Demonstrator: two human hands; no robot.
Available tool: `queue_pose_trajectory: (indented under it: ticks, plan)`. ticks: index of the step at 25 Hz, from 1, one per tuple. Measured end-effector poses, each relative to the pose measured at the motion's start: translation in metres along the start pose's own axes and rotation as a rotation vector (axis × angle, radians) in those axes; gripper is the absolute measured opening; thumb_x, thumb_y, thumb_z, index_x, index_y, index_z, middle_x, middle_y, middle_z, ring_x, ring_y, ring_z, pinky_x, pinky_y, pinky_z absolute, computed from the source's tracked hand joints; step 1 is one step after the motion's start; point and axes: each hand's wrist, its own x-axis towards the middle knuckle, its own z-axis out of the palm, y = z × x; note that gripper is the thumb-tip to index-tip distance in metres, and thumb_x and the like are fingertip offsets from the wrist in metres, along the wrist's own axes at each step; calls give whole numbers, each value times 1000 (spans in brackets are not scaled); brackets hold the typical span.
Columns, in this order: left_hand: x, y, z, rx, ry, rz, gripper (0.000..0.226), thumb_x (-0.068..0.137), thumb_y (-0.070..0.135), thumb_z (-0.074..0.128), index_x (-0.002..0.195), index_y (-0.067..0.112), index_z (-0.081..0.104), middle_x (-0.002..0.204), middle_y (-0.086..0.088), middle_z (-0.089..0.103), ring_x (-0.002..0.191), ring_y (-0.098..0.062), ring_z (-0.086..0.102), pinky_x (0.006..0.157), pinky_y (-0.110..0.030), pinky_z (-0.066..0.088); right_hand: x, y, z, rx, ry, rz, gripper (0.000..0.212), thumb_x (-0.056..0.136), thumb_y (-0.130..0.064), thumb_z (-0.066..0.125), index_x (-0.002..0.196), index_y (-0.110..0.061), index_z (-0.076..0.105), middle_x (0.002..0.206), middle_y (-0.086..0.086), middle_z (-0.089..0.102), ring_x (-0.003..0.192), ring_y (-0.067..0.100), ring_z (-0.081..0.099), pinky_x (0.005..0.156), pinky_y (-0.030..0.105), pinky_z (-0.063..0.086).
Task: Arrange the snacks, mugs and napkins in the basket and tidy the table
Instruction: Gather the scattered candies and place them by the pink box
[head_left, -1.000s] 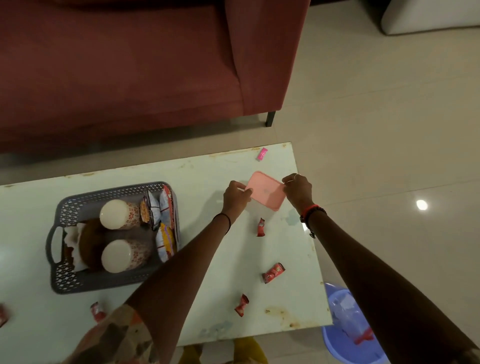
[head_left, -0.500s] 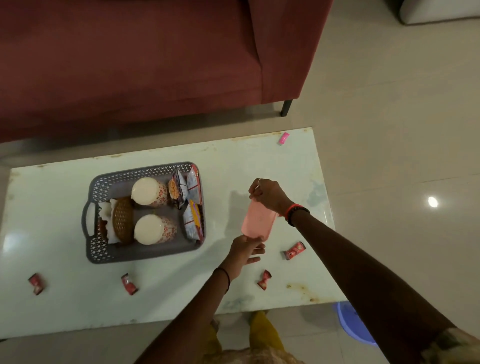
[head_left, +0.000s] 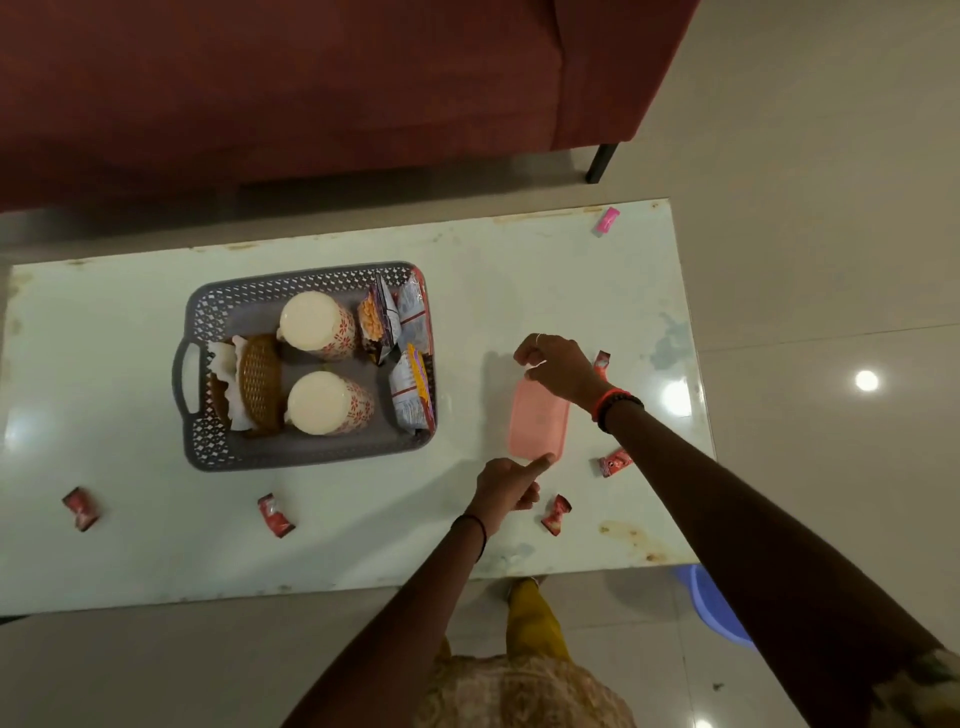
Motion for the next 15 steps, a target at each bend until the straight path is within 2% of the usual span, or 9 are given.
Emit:
queue_pose_trajectory:
  ticks: [1, 2, 3, 4, 5, 7, 9, 12, 15]
  plan:
    - [-3, -4, -4, 102, 58, 33, 43, 74, 47, 71, 76, 7, 56, 68, -6, 61, 58, -14, 59, 63, -23, 54, -3, 3, -4, 9, 75, 31, 23, 81, 12, 58, 102, 5, 65, 108, 19, 68, 91, 18, 58, 71, -4, 41]
    - [-6, -8, -9, 210, 129, 103, 46, 72, 47, 73, 82, 6, 53, 72, -5, 59, 61, -16, 58, 60, -23, 51, -7, 5, -7, 4, 137, 69, 22, 82, 7, 62, 104, 3, 64, 109, 18, 67, 94, 20, 59, 82, 0, 43]
    - [-8, -15, -14, 308, 194, 200, 49, 71, 43, 75, 90, 6, 49, 81, -6, 57, 70, -19, 58, 62, -26, 49, -11, 9, -10, -30, 155, 109, 26, 82, 0, 67, 108, 2, 63, 112, 18, 65, 101, 25, 60, 96, 15, 44]
    - [-9, -20, -20, 374, 230, 297, 51, 72, 36, 76, 100, 7, 46, 95, -8, 55, 82, -22, 56, 68, -28, 47, -16, 11, -10, -88, 119, 148, 36, 82, -10, 71, 114, 1, 60, 117, 18, 62, 110, 29, 57, 105, 32, 41]
    - [-10, -25, -25, 402, 230, 369, 56, 73, 28, 76, 112, 7, 44, 110, -11, 53, 96, -24, 55, 77, -31, 48, -22, 12, -9, -151, 46, 183, 49, 81, -18, 74, 122, 2, 56, 121, 19, 58, 117, 31, 52, 107, 40, 39]
    - [-7, -28, -33, 422, 172, 440, 73, 75, 17, 75, 134, 8, 34, 138, -12, 42, 122, -25, 47, 99, -34, 45, -32, 12, -1, -231, -41, 212, 59, 80, -21, 74, 128, 4, 50, 126, 22, 51, 122, 33, 46, 104, 39, 41]
    - [3, -26, -38, 435, 136, 480, 85, 75, 11, 74, 143, 10, 23, 150, -9, 31, 137, -23, 33, 113, -35, 32, -39, 13, 8, -264, 27, 193, 47, 84, -10, 69, 124, 6, 52, 126, 23, 50, 117, 34, 50, 96, 35, 44]
    - [20, -19, -38, 414, 115, 520, 90, 75, 9, 74, 146, 14, 19, 154, -5, 26, 143, -18, 22, 113, -27, 21, -46, 16, 20, -274, 176, 161, 32, 86, 2, 60, 118, 6, 54, 124, 22, 51, 110, 34, 57, 90, 34, 48]
    - [29, -8, -37, 381, 114, 550, 78, 79, 13, 71, 143, 16, 27, 150, -4, 37, 139, -17, 31, 107, -23, 25, -49, 17, 22, -269, 233, 146, 30, 86, 3, 61, 115, 6, 55, 123, 23, 50, 108, 35, 58, 90, 37, 49]
